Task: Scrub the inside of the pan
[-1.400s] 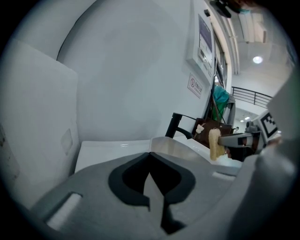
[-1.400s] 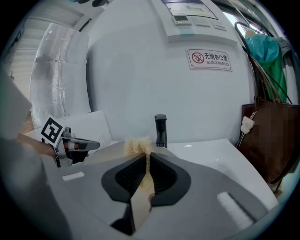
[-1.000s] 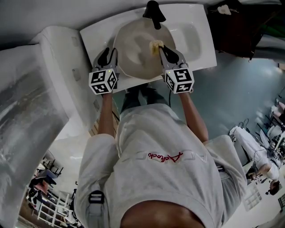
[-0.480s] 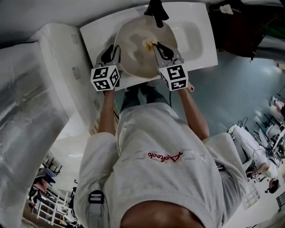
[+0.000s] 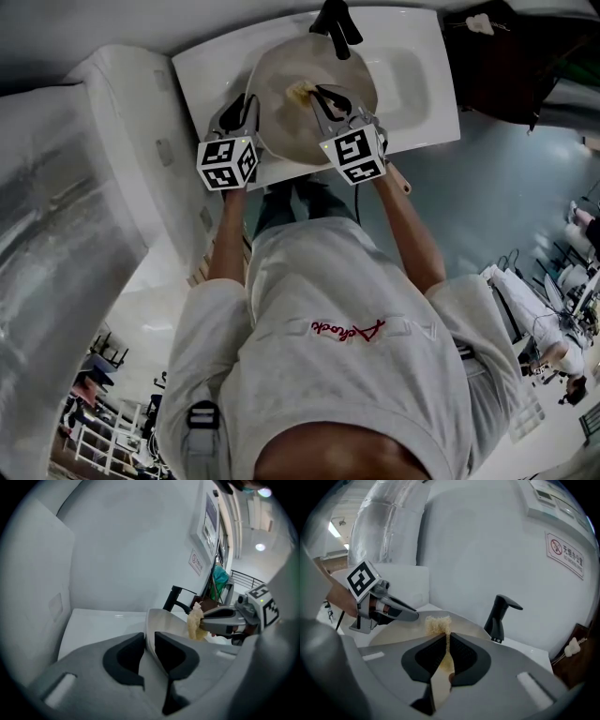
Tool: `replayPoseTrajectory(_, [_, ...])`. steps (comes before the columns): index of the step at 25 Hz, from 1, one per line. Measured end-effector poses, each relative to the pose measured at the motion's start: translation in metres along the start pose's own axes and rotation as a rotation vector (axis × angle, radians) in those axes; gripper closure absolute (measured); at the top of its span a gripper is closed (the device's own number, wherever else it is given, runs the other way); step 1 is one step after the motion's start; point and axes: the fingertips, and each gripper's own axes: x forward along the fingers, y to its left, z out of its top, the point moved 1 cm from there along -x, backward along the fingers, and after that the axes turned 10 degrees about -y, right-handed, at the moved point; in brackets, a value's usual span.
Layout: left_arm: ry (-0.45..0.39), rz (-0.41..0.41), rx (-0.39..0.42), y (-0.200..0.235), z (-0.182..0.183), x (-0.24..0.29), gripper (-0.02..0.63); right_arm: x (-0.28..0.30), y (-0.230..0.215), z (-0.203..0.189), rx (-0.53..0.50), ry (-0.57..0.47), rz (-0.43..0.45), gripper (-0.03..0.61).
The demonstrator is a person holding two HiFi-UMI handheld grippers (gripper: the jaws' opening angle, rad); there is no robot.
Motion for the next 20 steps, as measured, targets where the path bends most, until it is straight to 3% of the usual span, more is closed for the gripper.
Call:
replayPoseTrajectory(13, [-0.009,0.003,-0.023,0.001,-0.001,0.001,0.543,0.052,0.031,-0.016,-0.306,0.102,0.155,0.546])
replayPoseTrajectory(20, [-0.008,0.001,-0.025,0.001,0.000,0.001,0.543,0.082,0.044,-0.023,-0.350,0.144,0.212,0.546])
